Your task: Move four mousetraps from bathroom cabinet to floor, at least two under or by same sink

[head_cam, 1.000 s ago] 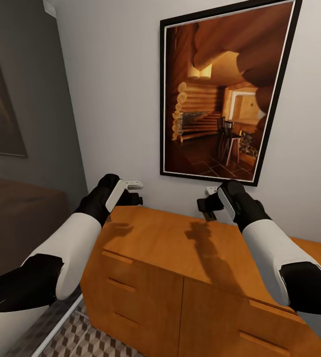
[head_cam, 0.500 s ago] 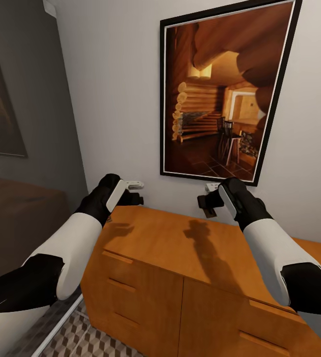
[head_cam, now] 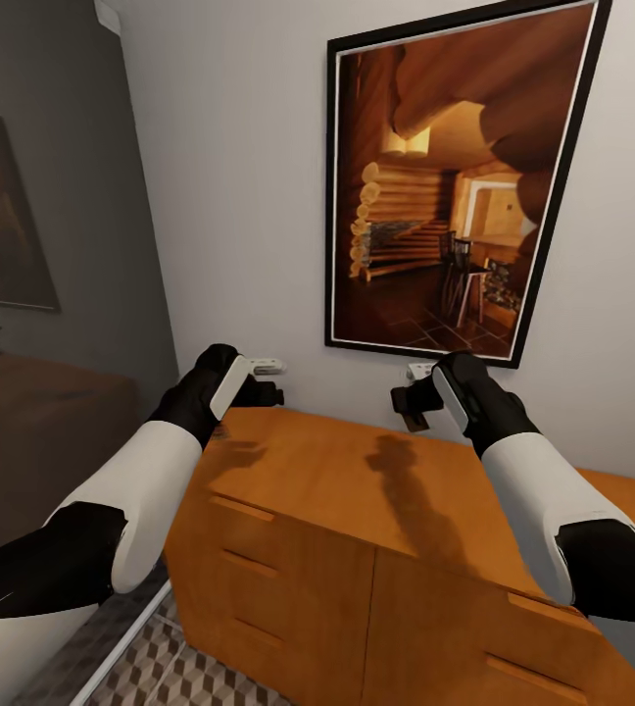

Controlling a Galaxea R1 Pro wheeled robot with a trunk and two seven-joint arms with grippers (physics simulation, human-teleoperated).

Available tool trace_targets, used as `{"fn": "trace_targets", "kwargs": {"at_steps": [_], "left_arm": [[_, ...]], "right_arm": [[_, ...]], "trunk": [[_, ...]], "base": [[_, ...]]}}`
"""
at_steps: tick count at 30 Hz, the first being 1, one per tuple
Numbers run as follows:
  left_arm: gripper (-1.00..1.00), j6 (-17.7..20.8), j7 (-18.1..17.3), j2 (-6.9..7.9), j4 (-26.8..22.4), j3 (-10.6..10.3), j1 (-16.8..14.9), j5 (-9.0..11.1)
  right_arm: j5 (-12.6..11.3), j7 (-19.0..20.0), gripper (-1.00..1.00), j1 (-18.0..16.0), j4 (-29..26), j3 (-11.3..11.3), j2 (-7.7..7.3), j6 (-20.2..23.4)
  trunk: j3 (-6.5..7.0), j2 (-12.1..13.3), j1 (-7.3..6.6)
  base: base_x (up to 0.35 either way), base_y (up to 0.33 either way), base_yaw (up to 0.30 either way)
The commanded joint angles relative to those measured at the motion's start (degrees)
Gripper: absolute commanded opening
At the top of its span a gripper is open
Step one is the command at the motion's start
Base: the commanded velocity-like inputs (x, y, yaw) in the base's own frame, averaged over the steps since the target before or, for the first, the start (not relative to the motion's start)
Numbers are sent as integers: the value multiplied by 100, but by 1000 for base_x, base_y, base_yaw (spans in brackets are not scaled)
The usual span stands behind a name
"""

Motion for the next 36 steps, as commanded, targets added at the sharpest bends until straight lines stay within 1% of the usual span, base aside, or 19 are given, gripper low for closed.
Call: {"fn": "trace_targets", "kwargs": {"at_steps": [1,21,26,36], "left_arm": [[100,18,52,4,-6,-20,-3,59],[100,28,74,29,31,-11,-3,68],[100,25,87,30,37,-11,-3,65],[100,17,103,10,44,-10,-3,63]], "right_arm": [[-61,-20,-100,-6,-4,26,-7,22],[-80,-23,-100,-6,64,26,-25,22],[-80,-23,-100,-6,67,26,-25,22],[-73,-38,-100,-6,68,26,-19,22]], "trunk": [[-7,-4,0],[-7,-4,0],[-7,-4,0],[-7,-4,0]], "base": [[0,268,0],[0,309,0],[0,115,0],[0,18,0]]}}
